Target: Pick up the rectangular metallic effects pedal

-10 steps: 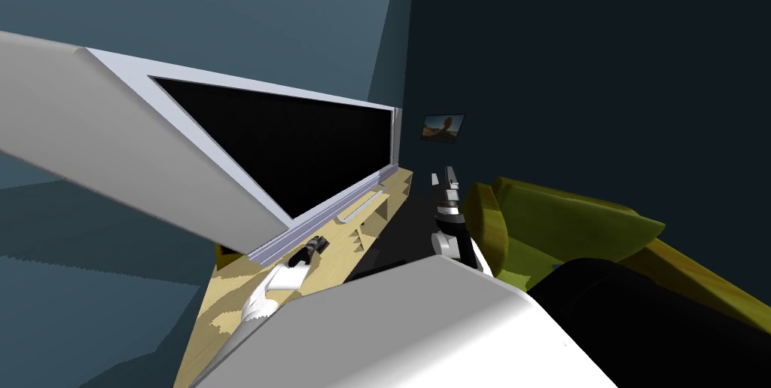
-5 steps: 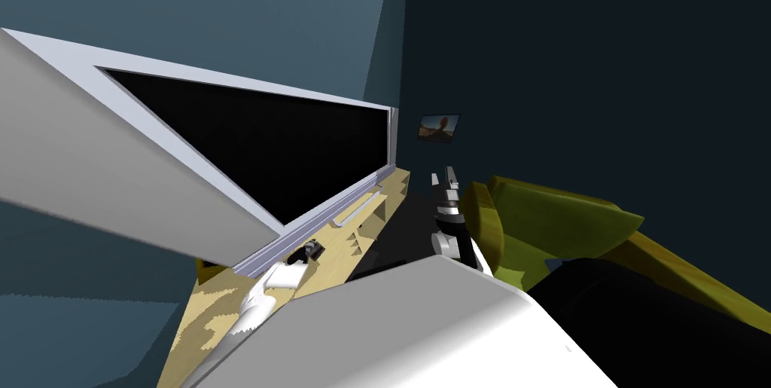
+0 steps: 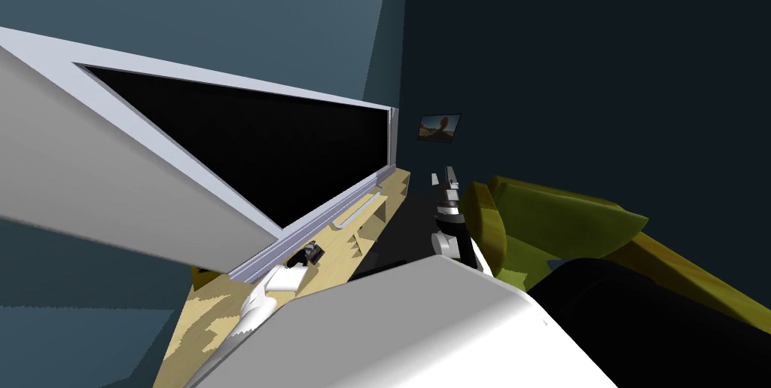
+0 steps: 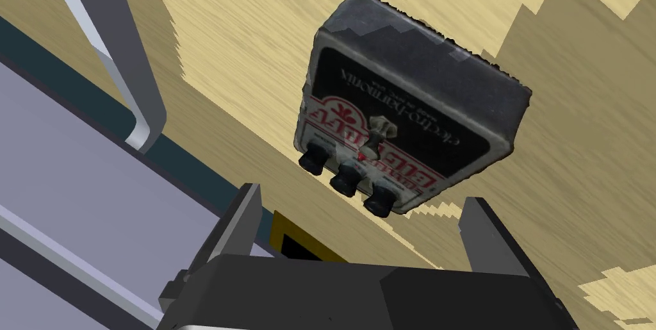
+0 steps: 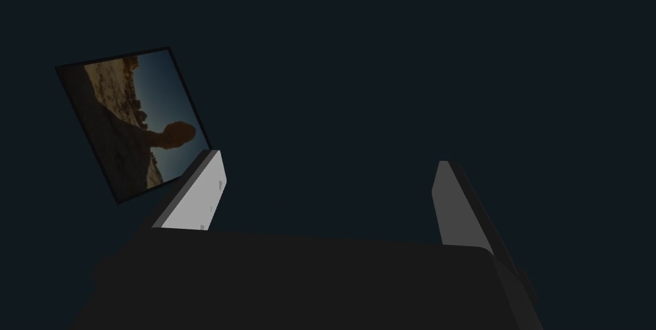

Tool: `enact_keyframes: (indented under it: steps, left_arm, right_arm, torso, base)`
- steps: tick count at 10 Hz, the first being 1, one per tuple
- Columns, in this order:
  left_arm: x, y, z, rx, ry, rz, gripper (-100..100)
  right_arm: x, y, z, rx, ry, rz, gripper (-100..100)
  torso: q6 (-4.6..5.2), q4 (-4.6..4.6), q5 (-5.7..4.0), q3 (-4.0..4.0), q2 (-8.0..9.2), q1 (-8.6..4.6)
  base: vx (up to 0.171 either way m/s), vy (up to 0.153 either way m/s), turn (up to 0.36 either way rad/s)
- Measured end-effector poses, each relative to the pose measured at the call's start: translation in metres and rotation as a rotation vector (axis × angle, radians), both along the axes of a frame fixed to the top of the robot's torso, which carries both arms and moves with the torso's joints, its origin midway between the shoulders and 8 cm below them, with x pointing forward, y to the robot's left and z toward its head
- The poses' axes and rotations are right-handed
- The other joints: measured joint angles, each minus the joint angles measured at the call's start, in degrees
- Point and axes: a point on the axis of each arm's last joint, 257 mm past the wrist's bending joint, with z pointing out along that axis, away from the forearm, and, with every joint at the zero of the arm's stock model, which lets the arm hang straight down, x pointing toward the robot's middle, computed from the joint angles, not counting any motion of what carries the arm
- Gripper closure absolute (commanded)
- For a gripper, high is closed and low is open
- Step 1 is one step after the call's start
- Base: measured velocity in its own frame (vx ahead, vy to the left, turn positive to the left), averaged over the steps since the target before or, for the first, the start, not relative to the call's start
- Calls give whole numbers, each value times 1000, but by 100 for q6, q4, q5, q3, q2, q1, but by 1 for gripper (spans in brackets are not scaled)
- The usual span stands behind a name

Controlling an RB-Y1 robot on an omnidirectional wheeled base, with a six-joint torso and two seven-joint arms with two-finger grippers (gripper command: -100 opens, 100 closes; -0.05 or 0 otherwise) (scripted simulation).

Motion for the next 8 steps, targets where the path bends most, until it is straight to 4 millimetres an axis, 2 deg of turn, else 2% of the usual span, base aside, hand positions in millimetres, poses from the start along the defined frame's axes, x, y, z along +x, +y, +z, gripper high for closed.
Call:
enact_keyframes:
  steps: [1,2,6,7,8]
  left_arm:
    - [-1,0,-4,0,1,1,-100]
    - [-1,0,-4,0,-1,0,100]
    - [-1,0,-5,-1,0,2,100]
    - [-1,0,-5,-1,0,2,0]
    - [-1,0,-5,-1,0,2,100]
  right_arm:
    - [0,0,0,0,0,0,0]
    - [0,0,0,0,0,0,0]
    - [0,0,0,0,0,0,0]
    - [0,0,0,0,0,0,0]
    - [0,0,0,0,0,0,0]
  torso:
    - [0,0,0,1,1,-2]
    - [0,2,-1,4,8,-4]
    - [3,5,-2,10,17,-7]
    - [3,5,-3,11,18,-7]
    - [3,5,-3,11,18,-8]
  base:
    - [16,4,-3]
    - [0,0,0]
    - [0,0,0]
    - [0,0,0]
    - [-35,-15,14]
